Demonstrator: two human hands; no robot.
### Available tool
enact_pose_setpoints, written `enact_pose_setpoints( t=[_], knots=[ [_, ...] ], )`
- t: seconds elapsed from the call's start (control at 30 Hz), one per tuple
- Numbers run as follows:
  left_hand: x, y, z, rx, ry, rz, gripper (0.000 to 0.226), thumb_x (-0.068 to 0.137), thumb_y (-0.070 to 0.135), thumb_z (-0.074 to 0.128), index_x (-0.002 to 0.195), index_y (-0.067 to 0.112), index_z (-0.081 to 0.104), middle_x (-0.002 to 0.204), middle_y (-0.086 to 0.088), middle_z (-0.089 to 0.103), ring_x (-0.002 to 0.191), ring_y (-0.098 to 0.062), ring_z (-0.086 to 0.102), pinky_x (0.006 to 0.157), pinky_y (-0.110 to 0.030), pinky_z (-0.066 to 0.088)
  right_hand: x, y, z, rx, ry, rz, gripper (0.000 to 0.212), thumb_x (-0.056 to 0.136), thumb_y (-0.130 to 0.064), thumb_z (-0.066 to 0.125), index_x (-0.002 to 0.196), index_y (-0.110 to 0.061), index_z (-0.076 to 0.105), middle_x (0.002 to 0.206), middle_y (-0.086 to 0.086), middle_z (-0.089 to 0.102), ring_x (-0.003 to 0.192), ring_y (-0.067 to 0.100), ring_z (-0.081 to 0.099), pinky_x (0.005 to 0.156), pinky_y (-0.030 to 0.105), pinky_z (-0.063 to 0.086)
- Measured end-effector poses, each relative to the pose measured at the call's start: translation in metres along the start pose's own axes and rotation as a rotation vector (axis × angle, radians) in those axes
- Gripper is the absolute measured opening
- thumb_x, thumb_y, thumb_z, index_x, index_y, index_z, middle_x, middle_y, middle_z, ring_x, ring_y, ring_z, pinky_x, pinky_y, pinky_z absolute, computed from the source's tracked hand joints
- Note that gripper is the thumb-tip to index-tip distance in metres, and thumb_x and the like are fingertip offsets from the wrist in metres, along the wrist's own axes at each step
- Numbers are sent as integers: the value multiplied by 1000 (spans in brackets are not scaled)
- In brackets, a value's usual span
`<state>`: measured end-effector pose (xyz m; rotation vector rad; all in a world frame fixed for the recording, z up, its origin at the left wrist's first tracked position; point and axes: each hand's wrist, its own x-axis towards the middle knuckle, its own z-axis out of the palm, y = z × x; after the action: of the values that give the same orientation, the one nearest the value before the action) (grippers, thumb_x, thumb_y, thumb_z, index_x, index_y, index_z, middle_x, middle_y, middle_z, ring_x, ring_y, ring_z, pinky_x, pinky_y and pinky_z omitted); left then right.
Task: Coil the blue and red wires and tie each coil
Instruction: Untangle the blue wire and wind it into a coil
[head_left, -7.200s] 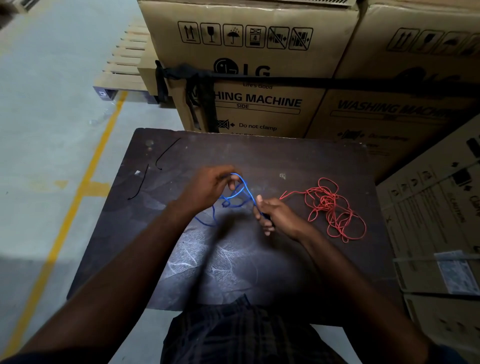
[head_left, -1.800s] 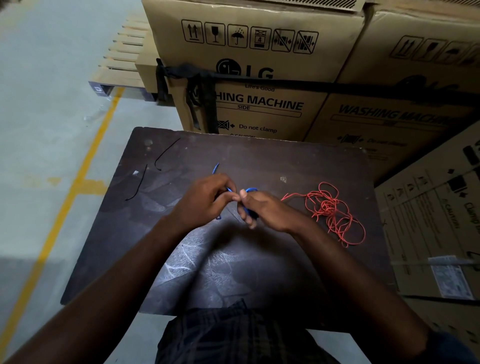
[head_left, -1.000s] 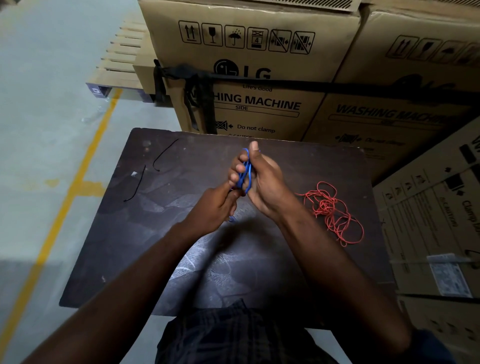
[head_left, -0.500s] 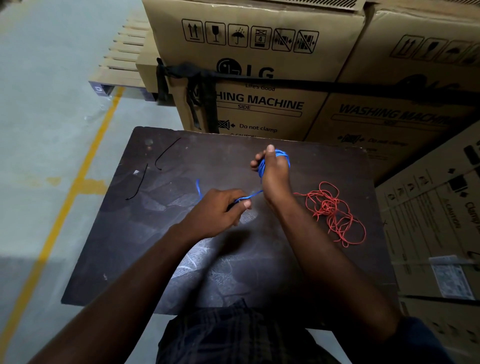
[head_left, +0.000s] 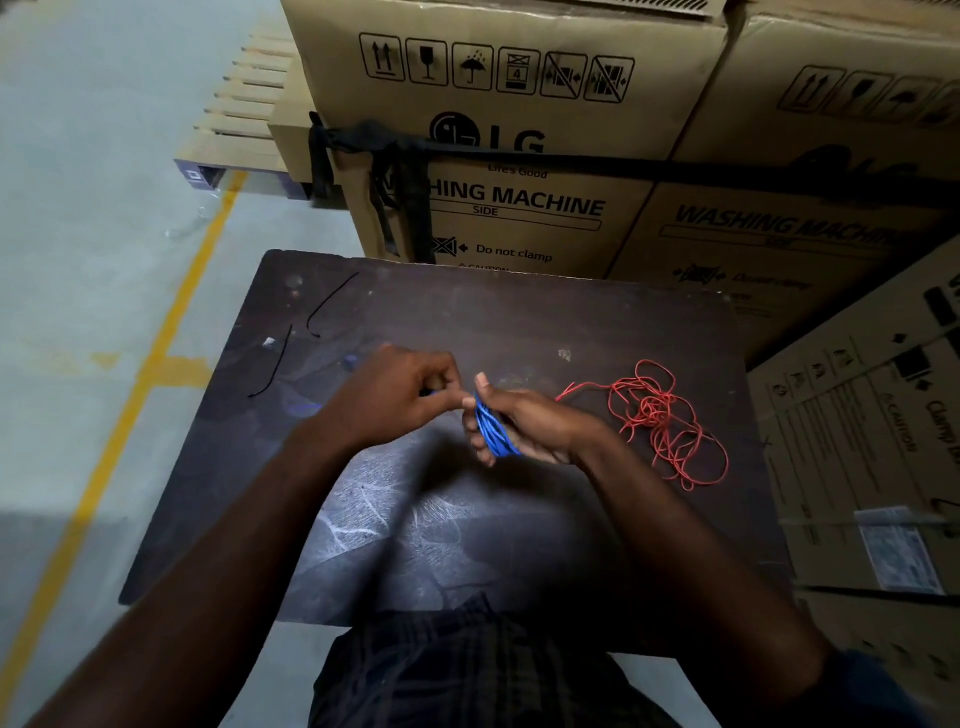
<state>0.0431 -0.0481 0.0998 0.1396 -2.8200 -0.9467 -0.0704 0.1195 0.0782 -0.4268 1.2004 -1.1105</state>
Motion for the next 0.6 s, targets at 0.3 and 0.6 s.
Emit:
enact_pose_setpoints(
  t=[0.3,0.6],
  knots=[
    [3,4,28,-374,76,-64,20,98,30,49,79,25,55,68,13,53,64,1,47,63,-16,38,-9,-13,12,286,-187,-86,43,97,-45,32,63,-21,42,54,-3,36,44,12,35,46,25,32],
    [15,16,46,-528,271,-178,27,97,37,43,80,20,55,67,4,54,63,-8,49,61,-31,42,-13,-34,13,404,-202,-238,49,100,-38,23,58,-22,43,48,-6,35,41,10,33,42,24,33]
  ],
)
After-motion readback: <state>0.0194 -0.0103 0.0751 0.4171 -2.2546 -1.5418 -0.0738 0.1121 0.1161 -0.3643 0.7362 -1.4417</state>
